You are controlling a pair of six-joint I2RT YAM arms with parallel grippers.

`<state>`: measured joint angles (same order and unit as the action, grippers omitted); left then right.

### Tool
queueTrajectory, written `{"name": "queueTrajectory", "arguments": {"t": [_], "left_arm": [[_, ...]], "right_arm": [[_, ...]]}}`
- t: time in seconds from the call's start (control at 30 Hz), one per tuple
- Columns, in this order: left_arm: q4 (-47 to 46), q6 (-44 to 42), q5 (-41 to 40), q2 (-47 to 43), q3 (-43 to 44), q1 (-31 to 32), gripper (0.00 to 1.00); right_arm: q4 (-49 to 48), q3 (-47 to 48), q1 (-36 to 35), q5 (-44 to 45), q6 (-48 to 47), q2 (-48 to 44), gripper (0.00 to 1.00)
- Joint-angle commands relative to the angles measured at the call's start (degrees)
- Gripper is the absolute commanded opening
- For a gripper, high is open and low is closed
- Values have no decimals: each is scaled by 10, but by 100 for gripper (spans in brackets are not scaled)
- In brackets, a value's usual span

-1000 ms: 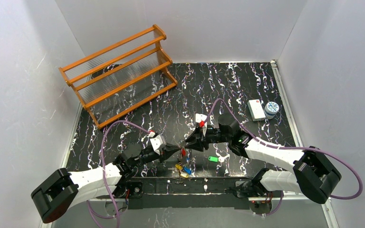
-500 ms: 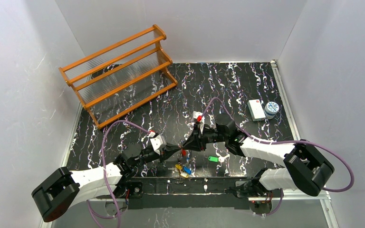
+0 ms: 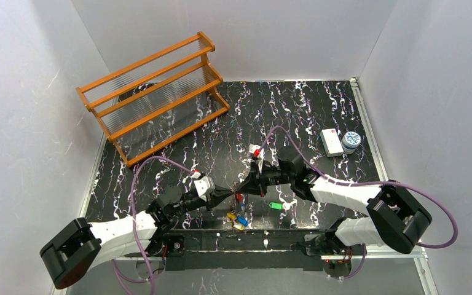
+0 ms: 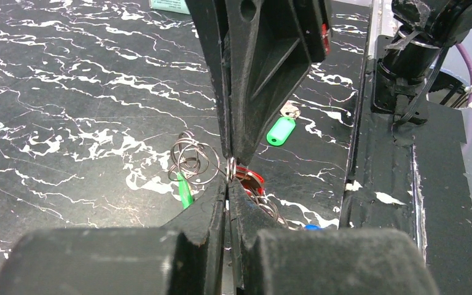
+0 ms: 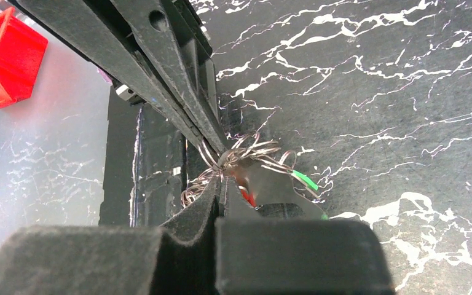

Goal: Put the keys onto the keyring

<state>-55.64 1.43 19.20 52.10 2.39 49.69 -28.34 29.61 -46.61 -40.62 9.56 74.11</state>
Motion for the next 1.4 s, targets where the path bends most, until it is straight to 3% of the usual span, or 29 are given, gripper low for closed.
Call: {"name": "queueTrajectory", "arguments": {"t": [0.0, 0.3, 0.43, 0.53, 0.77, 1.0, 1.37], "left_arm": [[-24, -33, 24, -32, -1, 2, 0], [-23, -47, 53, -52, -1, 2, 0], [-24, -44, 54, -41, -2, 2, 0], [-24, -43, 50, -39, -6, 3, 0], [-23, -43, 43, -41, -6, 2, 0], [-23, -41, 45, -38, -4, 2, 0], [-23, -37, 44, -41, -3, 2, 0]], "right_arm": [[28, 23, 1, 14, -22, 14, 1], [29, 45, 0, -12, -27, 57, 1], [14, 27, 0, 3, -42, 23, 32], [0, 0, 0, 15, -64, -18, 41], [-36, -47, 1, -13, -126, -74, 35], [-99, -41, 0, -83, -126, -30, 35], [-164, -33, -1, -117, -123, -5, 38]]}}
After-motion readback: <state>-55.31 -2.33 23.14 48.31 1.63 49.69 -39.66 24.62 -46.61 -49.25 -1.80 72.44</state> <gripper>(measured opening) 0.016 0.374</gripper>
